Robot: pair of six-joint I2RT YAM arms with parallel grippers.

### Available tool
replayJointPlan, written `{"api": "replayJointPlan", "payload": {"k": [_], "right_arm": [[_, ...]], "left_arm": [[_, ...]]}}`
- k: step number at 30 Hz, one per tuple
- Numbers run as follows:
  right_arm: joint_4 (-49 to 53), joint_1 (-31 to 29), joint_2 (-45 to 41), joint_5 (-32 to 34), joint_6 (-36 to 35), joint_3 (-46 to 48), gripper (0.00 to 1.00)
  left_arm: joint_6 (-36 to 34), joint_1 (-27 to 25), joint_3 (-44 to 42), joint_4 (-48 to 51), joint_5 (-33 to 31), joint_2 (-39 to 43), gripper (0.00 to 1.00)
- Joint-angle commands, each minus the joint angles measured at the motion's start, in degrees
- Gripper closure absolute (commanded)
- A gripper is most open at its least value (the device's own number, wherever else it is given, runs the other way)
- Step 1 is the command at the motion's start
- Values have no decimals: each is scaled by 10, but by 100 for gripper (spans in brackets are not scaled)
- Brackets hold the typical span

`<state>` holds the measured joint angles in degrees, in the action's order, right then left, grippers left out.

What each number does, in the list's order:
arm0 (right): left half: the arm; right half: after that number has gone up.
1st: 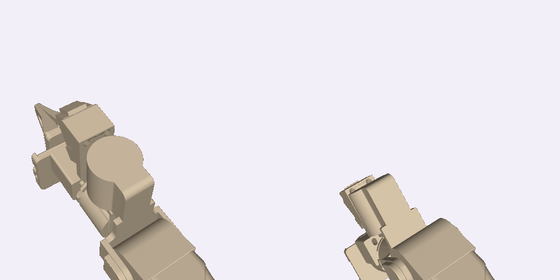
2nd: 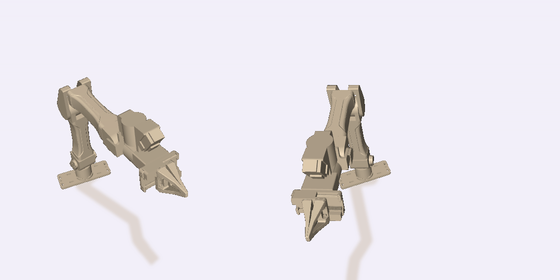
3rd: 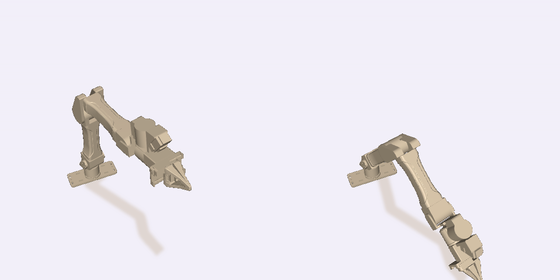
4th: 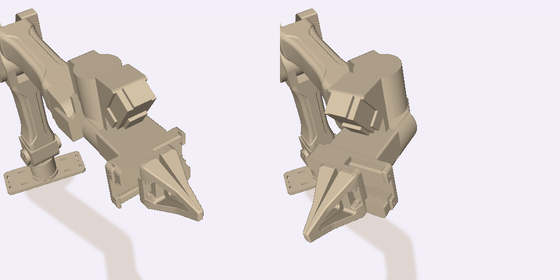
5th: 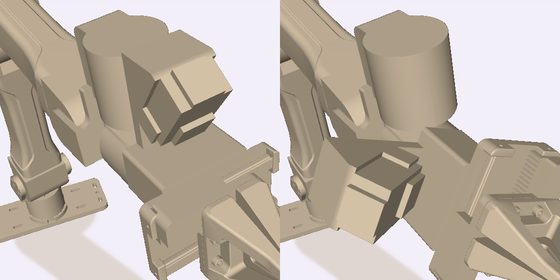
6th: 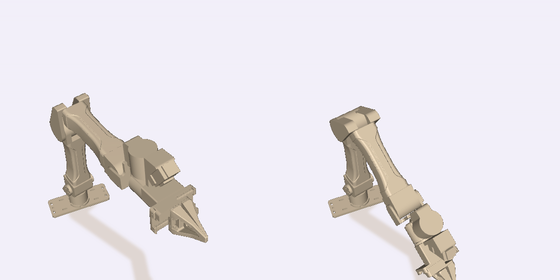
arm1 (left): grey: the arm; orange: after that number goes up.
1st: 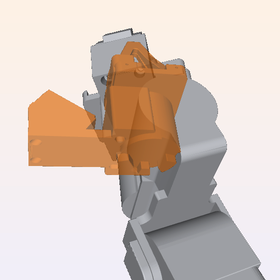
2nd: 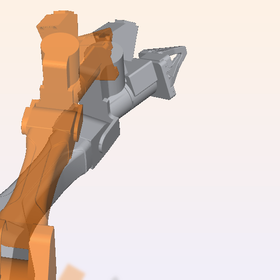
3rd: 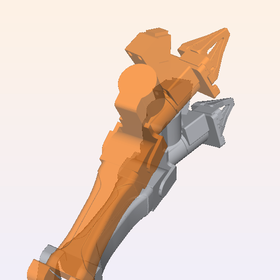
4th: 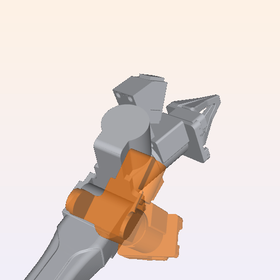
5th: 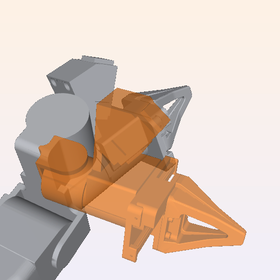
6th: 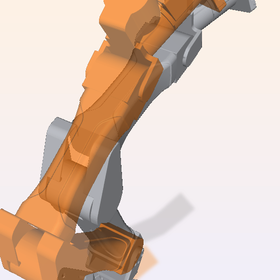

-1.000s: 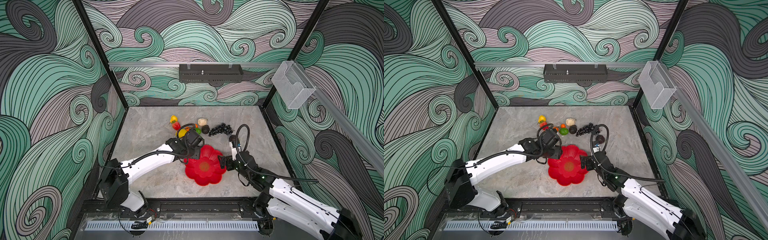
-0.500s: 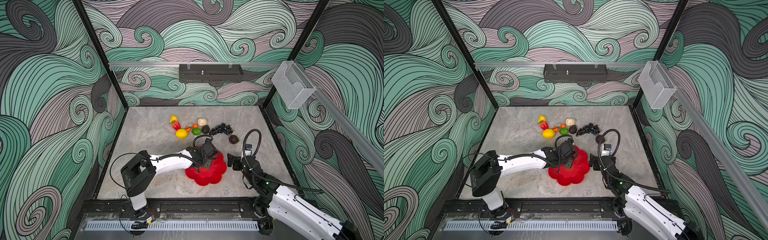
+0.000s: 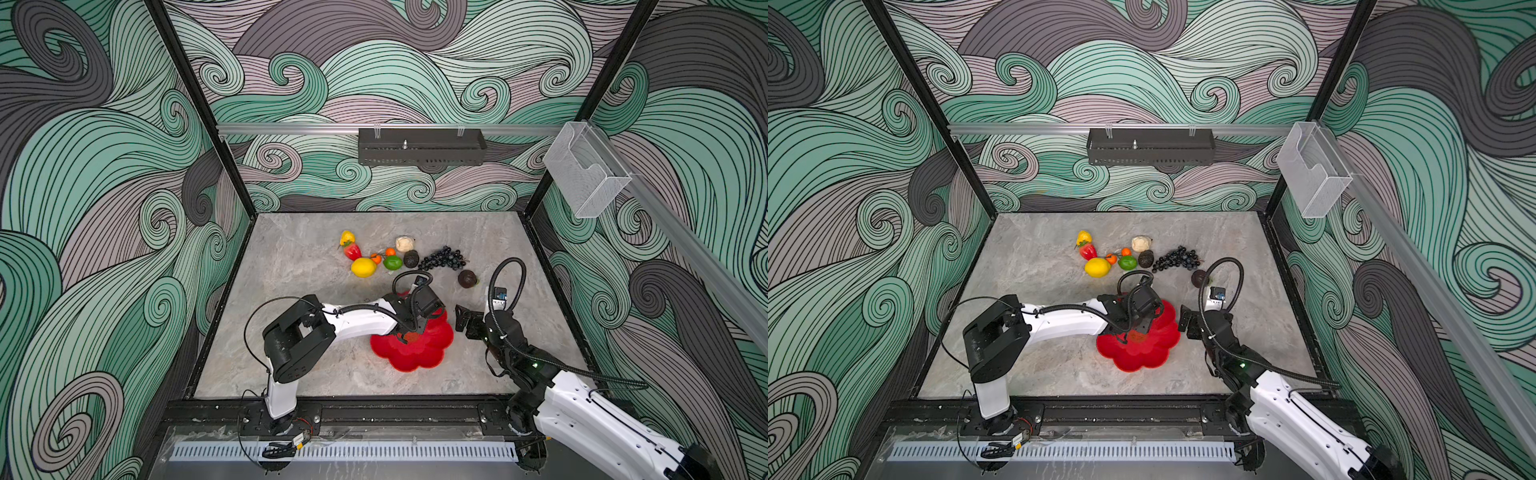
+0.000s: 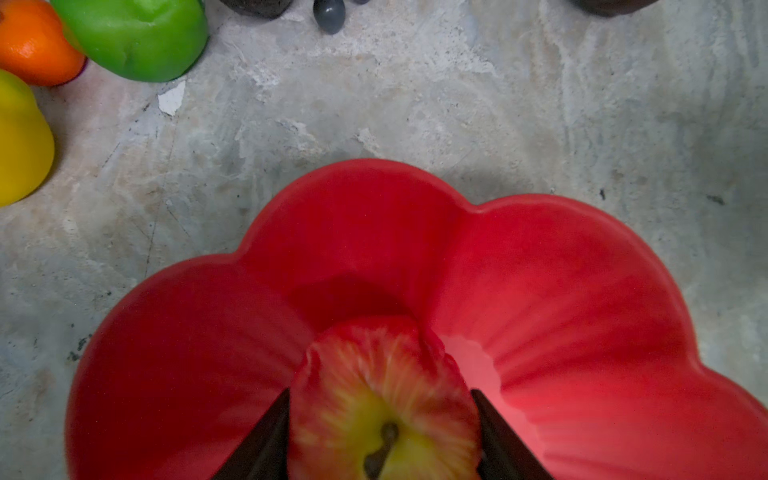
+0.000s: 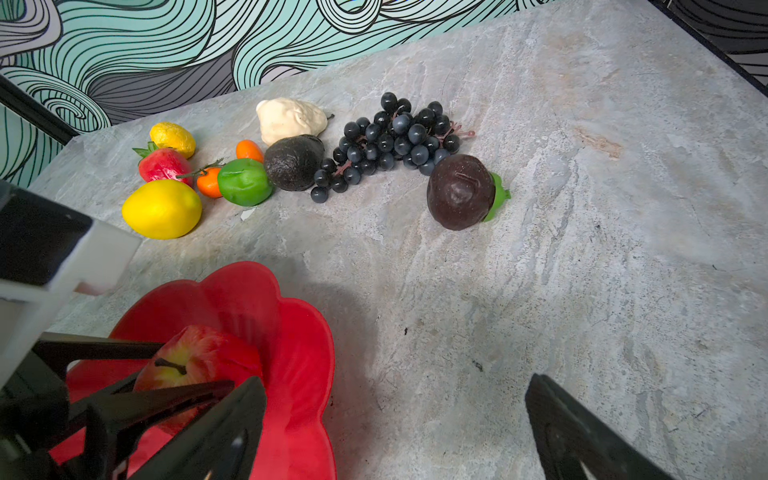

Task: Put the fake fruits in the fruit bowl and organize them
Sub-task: 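Lower the apple into the red bowl with the left gripper and open it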

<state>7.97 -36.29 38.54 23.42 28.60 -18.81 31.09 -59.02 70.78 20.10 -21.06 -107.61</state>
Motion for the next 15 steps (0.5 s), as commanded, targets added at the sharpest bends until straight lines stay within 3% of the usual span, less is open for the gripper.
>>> {"api": "replayJointPlan", "payload": {"k": [1,6,15], "right_arm": [[-3,5,0,-5,9,0,2],[-2,9,0,-12,12,-1,2],[8,15,11,-19,18,-12,2]], "left_arm": [[5,1,14,-1,-10,-16,35],[9,1,4,-6,-8,-8,24],[17,2,-1,-2,-11,8,14]]}}
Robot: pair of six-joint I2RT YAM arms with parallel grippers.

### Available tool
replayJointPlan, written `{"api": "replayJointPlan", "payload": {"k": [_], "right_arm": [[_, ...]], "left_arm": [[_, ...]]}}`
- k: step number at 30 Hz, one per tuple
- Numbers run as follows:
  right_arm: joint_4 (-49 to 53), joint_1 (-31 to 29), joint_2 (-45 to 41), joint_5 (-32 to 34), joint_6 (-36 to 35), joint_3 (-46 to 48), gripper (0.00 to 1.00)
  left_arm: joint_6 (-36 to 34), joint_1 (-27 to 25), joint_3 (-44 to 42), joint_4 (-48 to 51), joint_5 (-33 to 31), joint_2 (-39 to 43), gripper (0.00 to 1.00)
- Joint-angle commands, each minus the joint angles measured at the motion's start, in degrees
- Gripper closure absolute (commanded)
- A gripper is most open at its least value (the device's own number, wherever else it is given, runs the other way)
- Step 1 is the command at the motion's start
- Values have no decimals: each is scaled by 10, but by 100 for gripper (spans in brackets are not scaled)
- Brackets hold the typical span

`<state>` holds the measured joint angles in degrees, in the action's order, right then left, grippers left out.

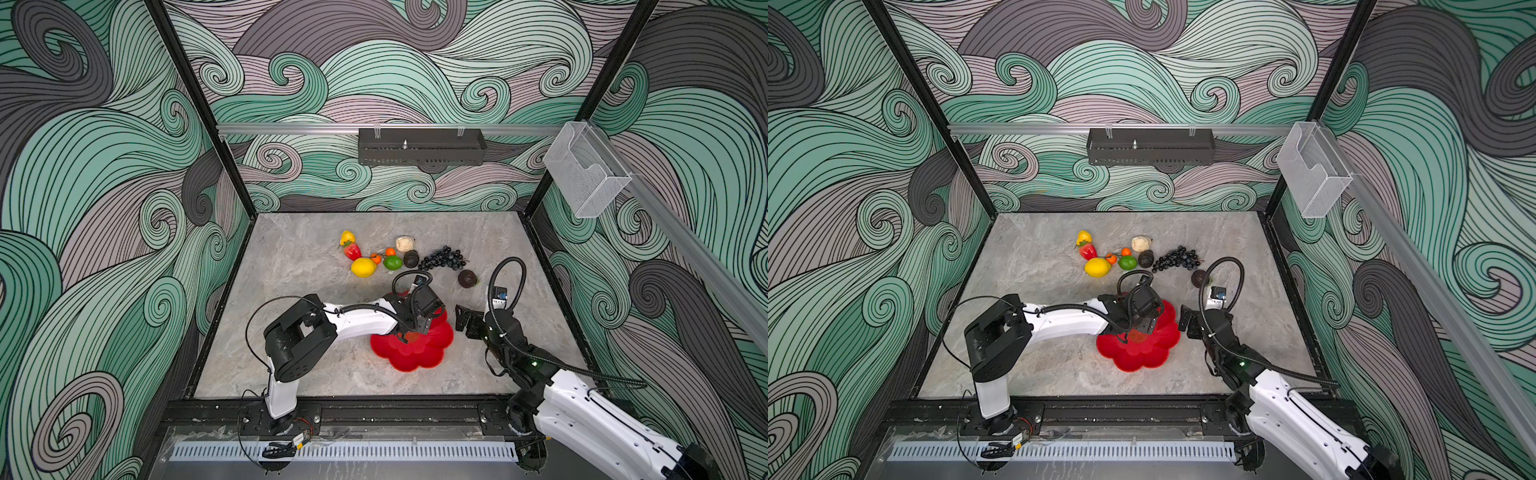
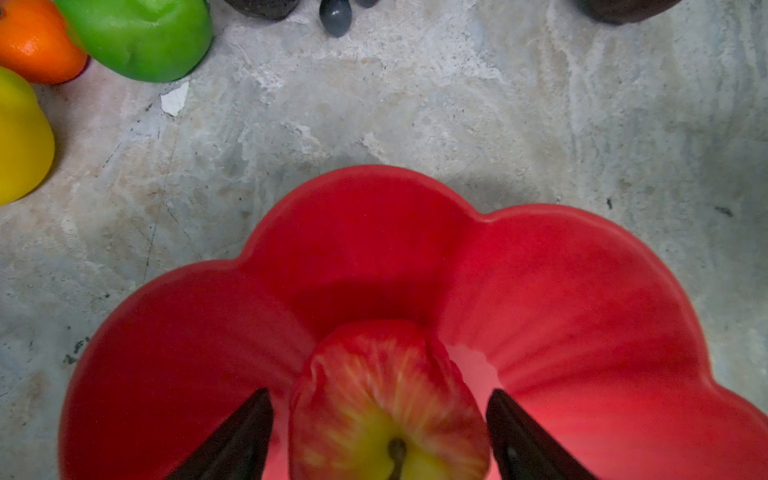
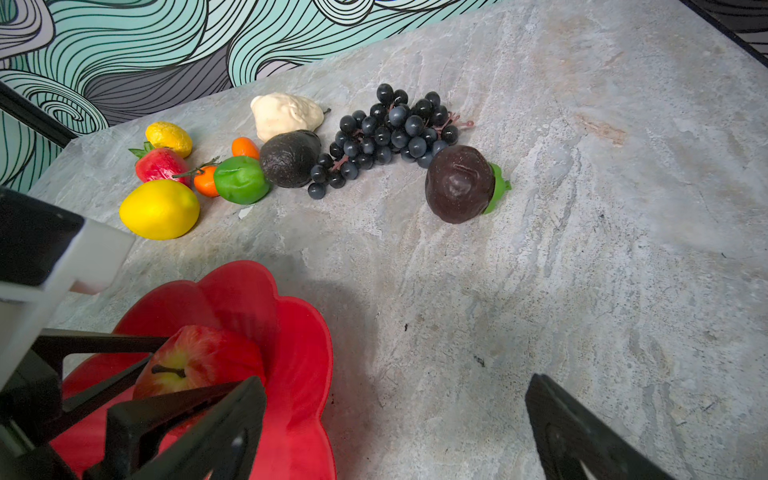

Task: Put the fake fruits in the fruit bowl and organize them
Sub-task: 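Lower the apple into the red bowl with the left gripper and open it, then grasp the cream pear with the right gripper while the left gripper withdraws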

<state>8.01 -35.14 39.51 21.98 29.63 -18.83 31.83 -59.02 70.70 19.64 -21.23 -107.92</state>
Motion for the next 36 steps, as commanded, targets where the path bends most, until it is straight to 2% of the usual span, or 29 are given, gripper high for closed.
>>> {"api": "replayJointPlan", "payload": {"k": [1,2,7,11,16,19,25,28,31,34,36], "right_arm": [[9,3,2,-5,9,-13,2],[9,3,3,-6,9,-14,2],[20,4,8,-6,13,-25,2],[33,7,17,-8,14,-40,1],[43,12,32,-24,-1,-68,1],[48,15,61,-72,-21,-104,1],[53,15,178,-146,-41,-196,1],[58,16,252,-167,-64,-257,1],[89,16,347,-196,-84,-345,1],[143,16,439,-196,-102,-443,1],[151,17,489,-183,-118,-490,1]], "left_arm": [[10,2,-2,2,-10,13,11],[10,2,-4,1,-10,16,7],[10,1,-7,6,-8,31,1],[9,1,-14,11,-5,54,1],[6,0,-39,22,-6,120,1],[4,0,-74,28,-37,182,1],[-16,14,-166,30,-121,347,1],[-24,20,-219,30,-205,421,1],[-21,36,-286,17,-261,493,1],[6,65,-347,5,-252,563,1],[-9,79,-382,-30,-222,611,1]]}}
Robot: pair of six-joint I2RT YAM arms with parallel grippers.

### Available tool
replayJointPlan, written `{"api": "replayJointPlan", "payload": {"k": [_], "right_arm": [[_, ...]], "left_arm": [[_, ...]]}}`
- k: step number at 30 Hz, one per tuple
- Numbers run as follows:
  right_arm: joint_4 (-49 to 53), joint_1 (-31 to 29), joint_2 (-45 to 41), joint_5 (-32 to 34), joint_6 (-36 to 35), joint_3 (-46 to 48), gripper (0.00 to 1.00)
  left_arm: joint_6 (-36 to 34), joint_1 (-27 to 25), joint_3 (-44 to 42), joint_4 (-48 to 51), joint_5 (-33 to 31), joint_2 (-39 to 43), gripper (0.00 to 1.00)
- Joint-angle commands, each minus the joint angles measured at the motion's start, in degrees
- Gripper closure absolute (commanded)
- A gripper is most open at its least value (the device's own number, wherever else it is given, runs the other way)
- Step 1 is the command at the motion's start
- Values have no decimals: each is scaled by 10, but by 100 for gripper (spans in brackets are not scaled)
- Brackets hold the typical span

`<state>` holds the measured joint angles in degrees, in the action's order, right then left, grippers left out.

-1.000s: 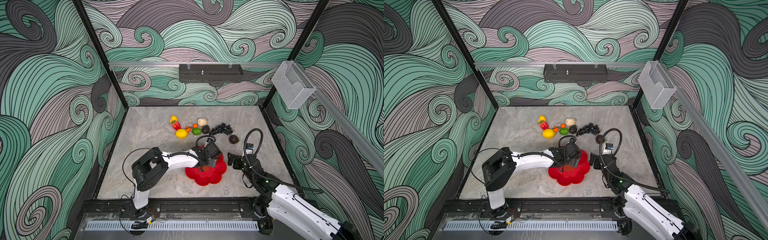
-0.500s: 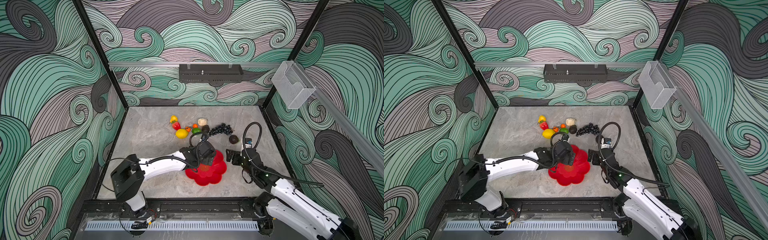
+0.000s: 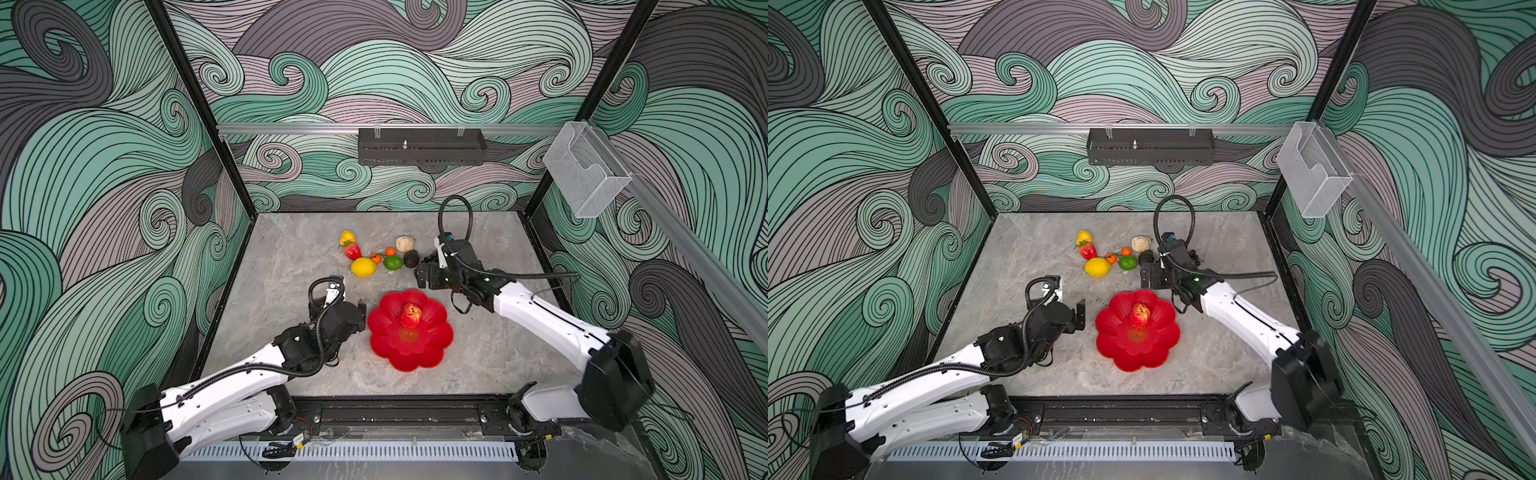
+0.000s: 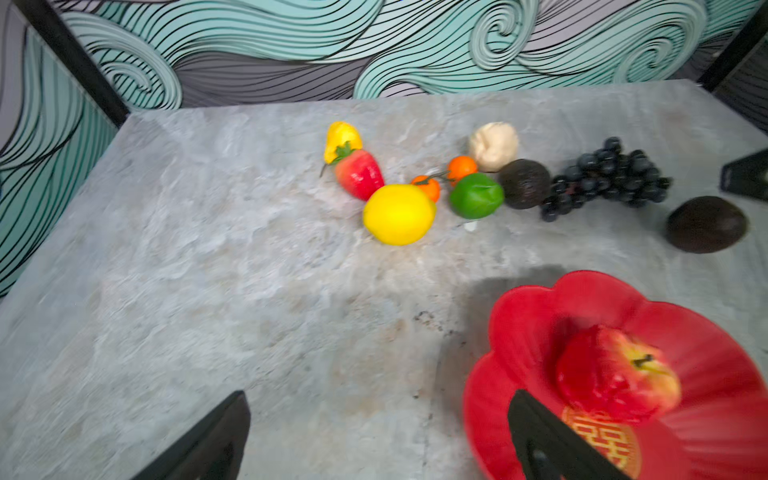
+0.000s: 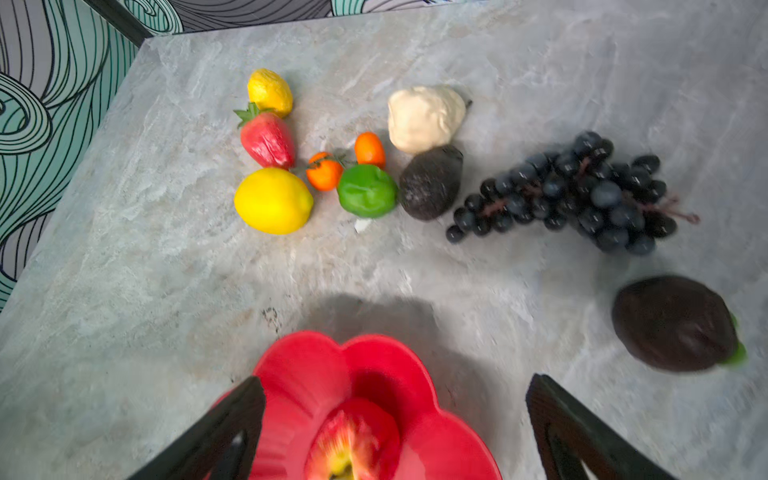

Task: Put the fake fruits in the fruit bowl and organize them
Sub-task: 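Grasp the cream pear with the right gripper while the left gripper withdraws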

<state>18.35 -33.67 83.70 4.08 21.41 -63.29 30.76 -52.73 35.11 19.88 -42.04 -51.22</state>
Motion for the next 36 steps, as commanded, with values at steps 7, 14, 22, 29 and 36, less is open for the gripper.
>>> {"api": "replayJointPlan", "payload": {"k": [7,14,22,29,36], "right_arm": [[93,19,222,14,-109,-224,3],[138,34,357,12,-123,-370,4],[160,44,453,27,-104,-479,4],[176,64,514,0,-98,-553,9],[181,79,562,-18,-106,-599,13]], "left_arm": [[-16,32,-65,-71,27,74,1],[-14,36,-56,-71,33,51,1],[-14,43,-62,-77,42,55,1],[-11,48,-61,-77,47,51,1],[-11,51,-51,-73,50,33,1]]}}
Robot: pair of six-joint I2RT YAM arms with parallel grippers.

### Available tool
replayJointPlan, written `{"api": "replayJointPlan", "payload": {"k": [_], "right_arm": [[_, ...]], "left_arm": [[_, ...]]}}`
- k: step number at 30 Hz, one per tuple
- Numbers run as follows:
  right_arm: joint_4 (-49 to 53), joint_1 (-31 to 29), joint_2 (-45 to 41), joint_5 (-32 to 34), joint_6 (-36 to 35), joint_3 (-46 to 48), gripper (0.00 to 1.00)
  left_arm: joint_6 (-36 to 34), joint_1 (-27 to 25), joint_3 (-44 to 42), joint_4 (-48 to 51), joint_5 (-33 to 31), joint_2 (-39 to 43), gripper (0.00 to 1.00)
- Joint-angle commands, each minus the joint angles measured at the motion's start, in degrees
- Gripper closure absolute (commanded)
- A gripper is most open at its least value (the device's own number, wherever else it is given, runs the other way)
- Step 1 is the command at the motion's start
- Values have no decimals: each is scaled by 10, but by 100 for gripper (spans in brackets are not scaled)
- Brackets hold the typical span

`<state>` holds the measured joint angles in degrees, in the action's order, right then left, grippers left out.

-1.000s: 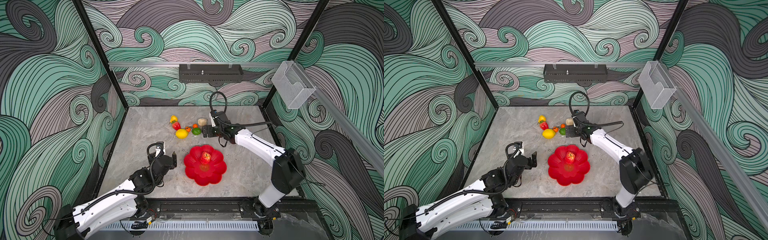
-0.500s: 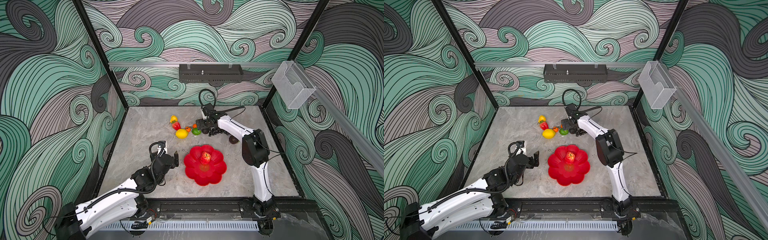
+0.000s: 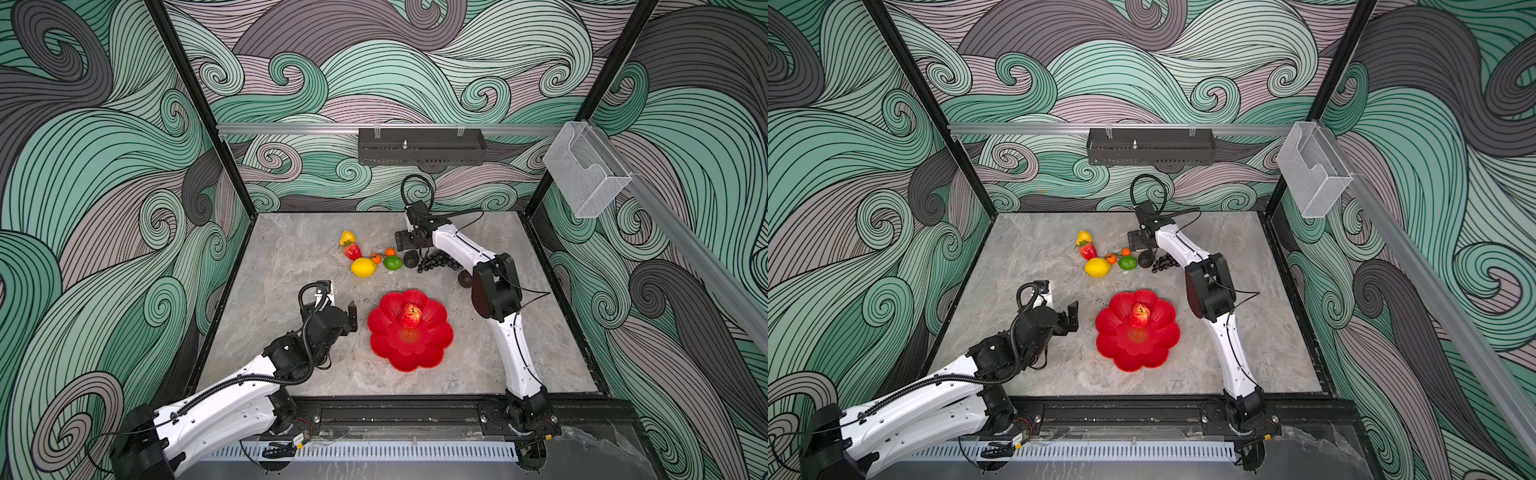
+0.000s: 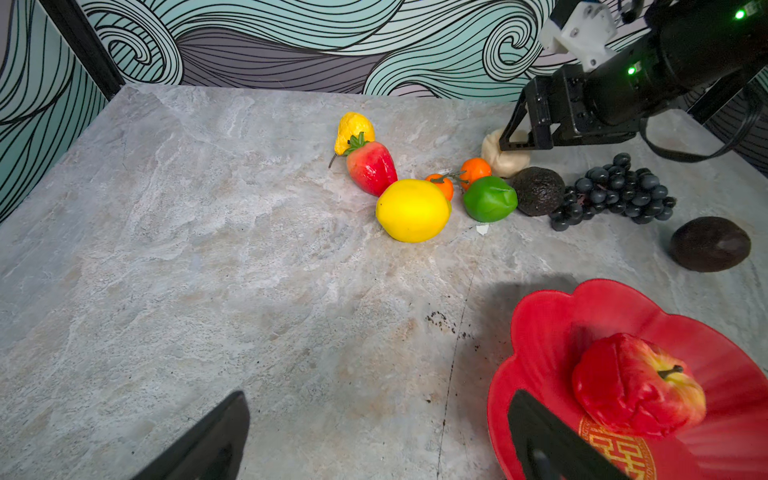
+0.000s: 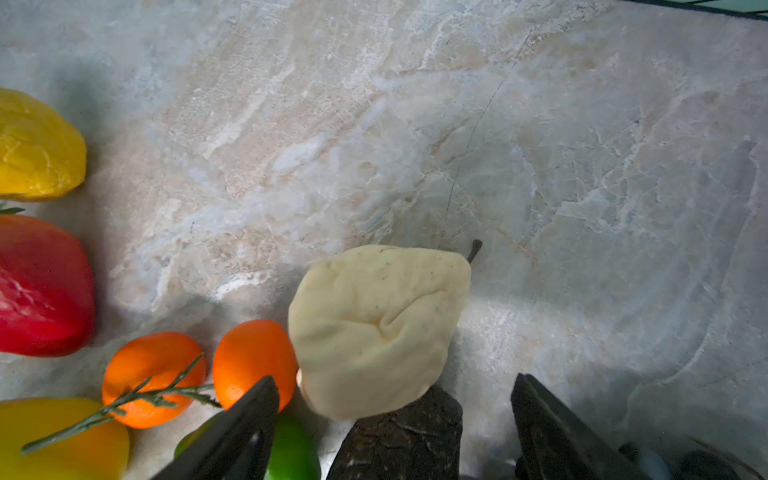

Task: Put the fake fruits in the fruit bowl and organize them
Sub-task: 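Grasp the cream pear with the right gripper while the left gripper withdraws, then lift the pear toward the bowl with the right gripper while the left gripper approaches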

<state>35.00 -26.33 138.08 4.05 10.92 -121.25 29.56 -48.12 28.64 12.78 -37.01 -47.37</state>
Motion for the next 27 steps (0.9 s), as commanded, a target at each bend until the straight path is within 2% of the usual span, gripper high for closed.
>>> {"api": "replayJointPlan", "payload": {"k": [1,8,15,21,27], "right_arm": [[16,8,23,-22,1,-23,14],[17,21,60,-67,4,-59,24],[17,23,74,-71,1,-72,35],[17,24,56,-75,-3,-64,47],[8,23,0,-81,-10,-23,59]], "left_arm": [[2,5,14,-2,0,-7,1],[2,7,18,0,1,-12,1],[3,7,24,3,1,-22,1],[2,7,28,4,1,-28,1],[3,7,30,6,1,-32,1]]}}
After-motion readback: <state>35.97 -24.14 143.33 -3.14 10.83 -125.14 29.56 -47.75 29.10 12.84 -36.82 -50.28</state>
